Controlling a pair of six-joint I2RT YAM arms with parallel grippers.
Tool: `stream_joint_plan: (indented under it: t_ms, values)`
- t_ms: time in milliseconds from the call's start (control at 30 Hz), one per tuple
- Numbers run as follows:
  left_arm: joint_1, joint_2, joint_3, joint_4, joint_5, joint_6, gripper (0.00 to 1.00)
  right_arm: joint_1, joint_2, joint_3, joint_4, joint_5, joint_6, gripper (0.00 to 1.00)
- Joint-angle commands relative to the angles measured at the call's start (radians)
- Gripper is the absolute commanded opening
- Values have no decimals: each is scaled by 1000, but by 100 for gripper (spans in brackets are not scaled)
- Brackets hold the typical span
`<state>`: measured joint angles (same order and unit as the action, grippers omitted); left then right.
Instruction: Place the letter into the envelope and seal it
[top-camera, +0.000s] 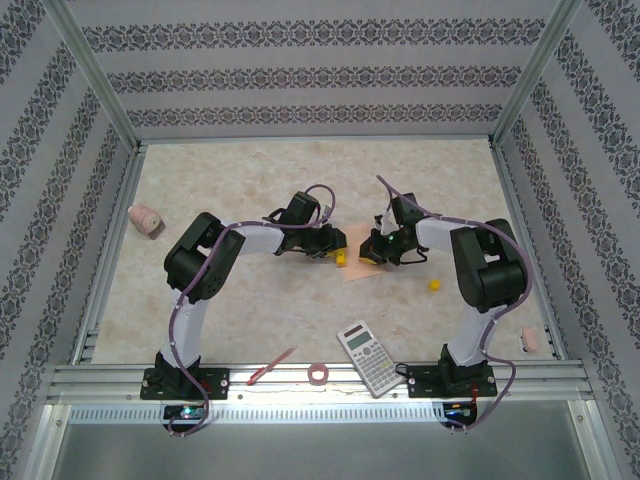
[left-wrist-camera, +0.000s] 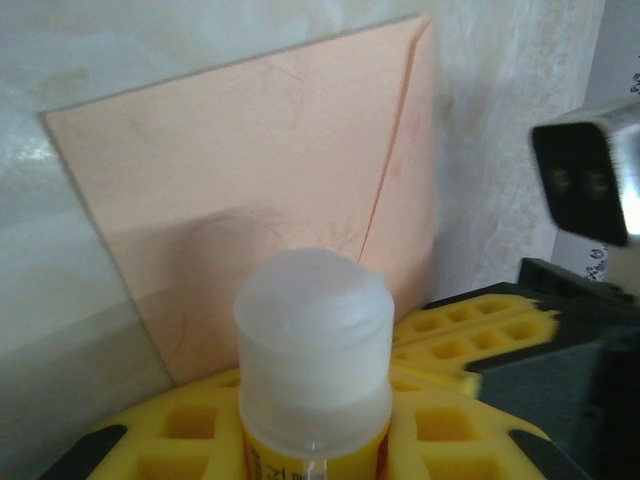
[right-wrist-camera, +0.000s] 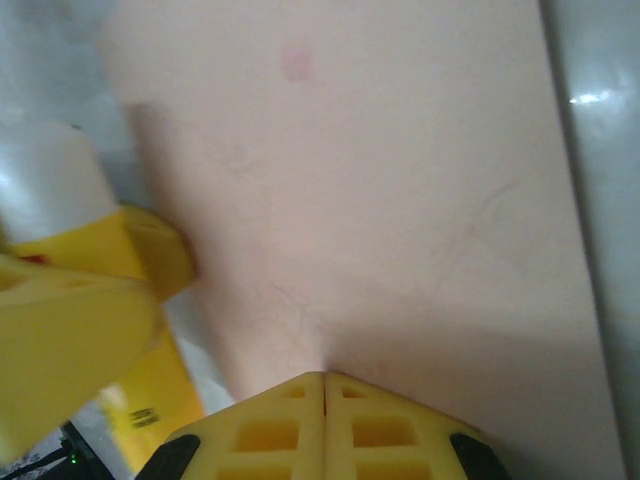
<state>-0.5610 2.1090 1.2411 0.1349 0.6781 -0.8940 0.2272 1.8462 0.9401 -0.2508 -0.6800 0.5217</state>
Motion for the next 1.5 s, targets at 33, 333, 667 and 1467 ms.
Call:
stream_joint_plan:
  t_ms: [33,333,667,1467]
  values:
    - [9,-3,-10,-14,8,21,0,12,39,-36,2,43,4,0]
    - [9,-4,4,-33,15,44,0,12,-37,-32,-7,44,22,0]
    - [9,-54,63,-113,29,151,0,9,-192,39,-65,29,49,0]
    - [99,-248,76,-79,179,372,0,-63,-305,83,52,-268,0,72]
